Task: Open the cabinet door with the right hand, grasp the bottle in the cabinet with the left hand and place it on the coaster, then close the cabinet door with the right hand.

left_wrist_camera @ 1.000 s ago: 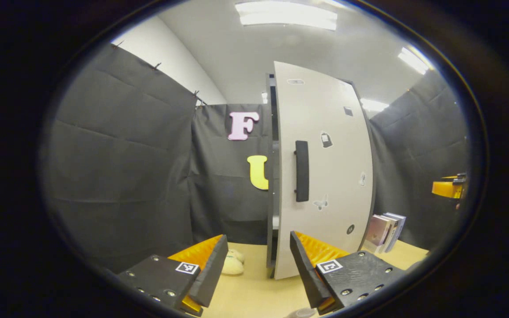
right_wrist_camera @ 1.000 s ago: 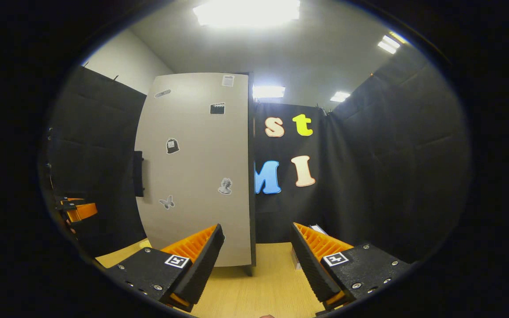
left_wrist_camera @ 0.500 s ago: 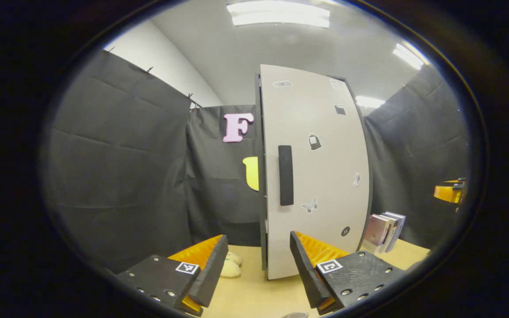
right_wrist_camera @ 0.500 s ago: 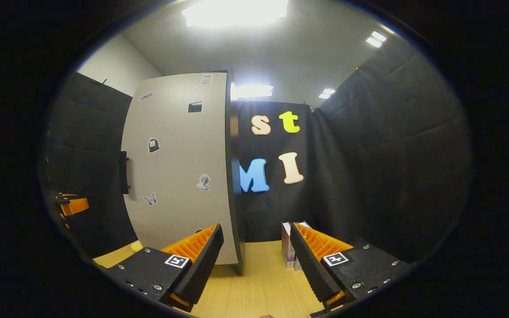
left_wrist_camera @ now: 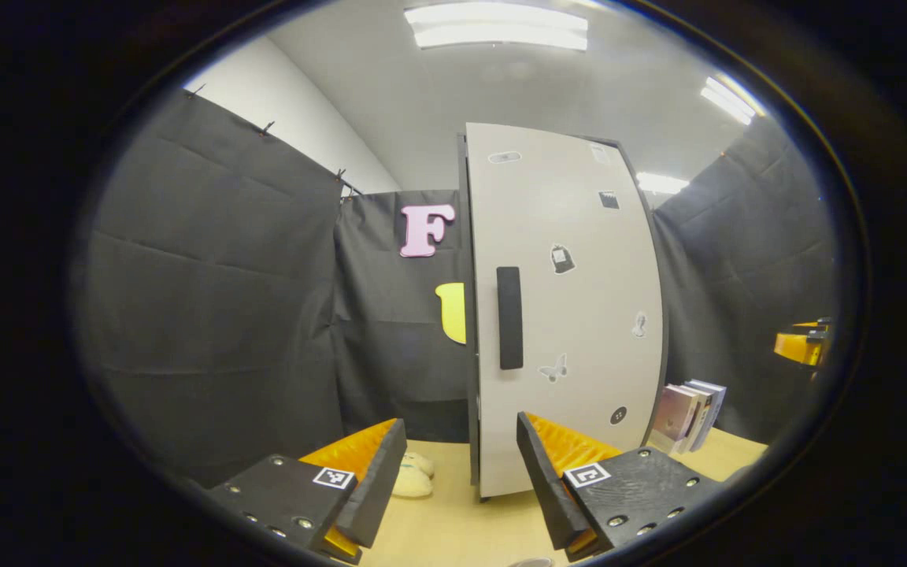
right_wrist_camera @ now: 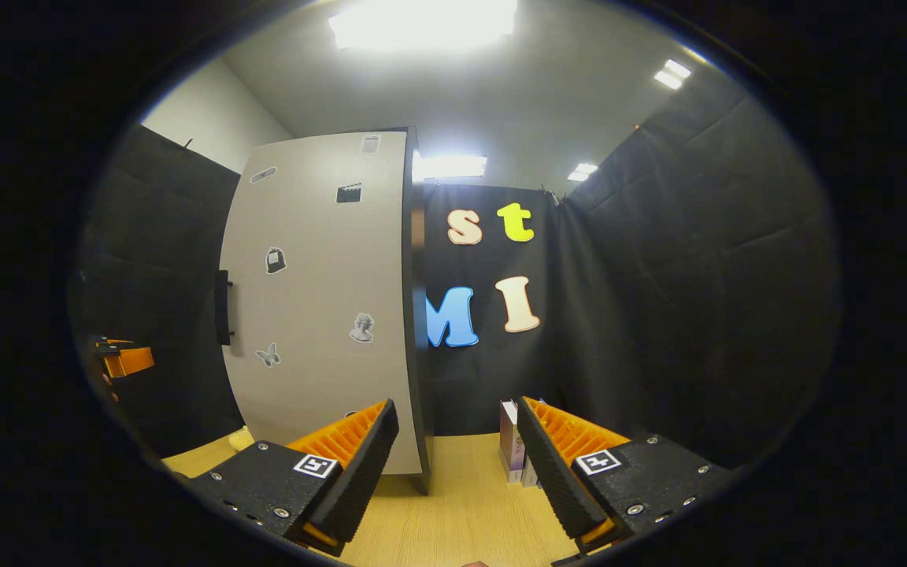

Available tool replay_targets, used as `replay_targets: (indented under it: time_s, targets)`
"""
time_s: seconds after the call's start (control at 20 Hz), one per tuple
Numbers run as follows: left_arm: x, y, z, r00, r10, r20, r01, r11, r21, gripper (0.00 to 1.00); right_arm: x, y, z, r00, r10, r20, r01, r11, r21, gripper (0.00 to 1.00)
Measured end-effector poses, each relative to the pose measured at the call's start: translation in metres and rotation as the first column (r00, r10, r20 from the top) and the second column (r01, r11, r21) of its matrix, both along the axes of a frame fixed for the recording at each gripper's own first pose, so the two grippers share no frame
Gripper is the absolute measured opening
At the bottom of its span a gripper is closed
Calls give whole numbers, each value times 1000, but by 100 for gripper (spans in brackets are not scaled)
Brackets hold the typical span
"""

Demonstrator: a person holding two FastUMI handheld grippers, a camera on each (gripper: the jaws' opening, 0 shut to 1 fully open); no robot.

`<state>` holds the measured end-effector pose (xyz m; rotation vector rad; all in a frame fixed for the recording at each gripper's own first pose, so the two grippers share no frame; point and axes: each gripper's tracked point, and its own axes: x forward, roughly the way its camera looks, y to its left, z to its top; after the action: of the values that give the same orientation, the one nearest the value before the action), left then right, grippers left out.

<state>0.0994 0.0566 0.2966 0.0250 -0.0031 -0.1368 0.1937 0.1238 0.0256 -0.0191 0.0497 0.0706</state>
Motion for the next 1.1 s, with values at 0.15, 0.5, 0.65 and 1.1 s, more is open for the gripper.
replay_targets:
  time_s: [0.15, 0.5, 0.65, 1.1]
  targets:
    - [0, 1, 1, 1000, 2, 1, -2, 1000, 3, 81, -2, 1, 1, 1000, -4, 2, 4, 1000, 13, 94]
    - [-4, 6, 3, 1000, 11, 15, -11, 1000, 4, 81, -7, 6, 5, 1000, -2, 15, 1, 1000, 20, 94]
    - [-5, 12, 1, 1000, 8, 19, -8, 1000, 13, 81, -10, 7, 6, 1000, -3, 14, 3, 1000, 20, 94]
    - [-6, 23, 1, 1000, 4, 23, -4, 1000, -3, 81, -18, 9, 11, 1000, -14, 23, 14, 1000, 6, 94]
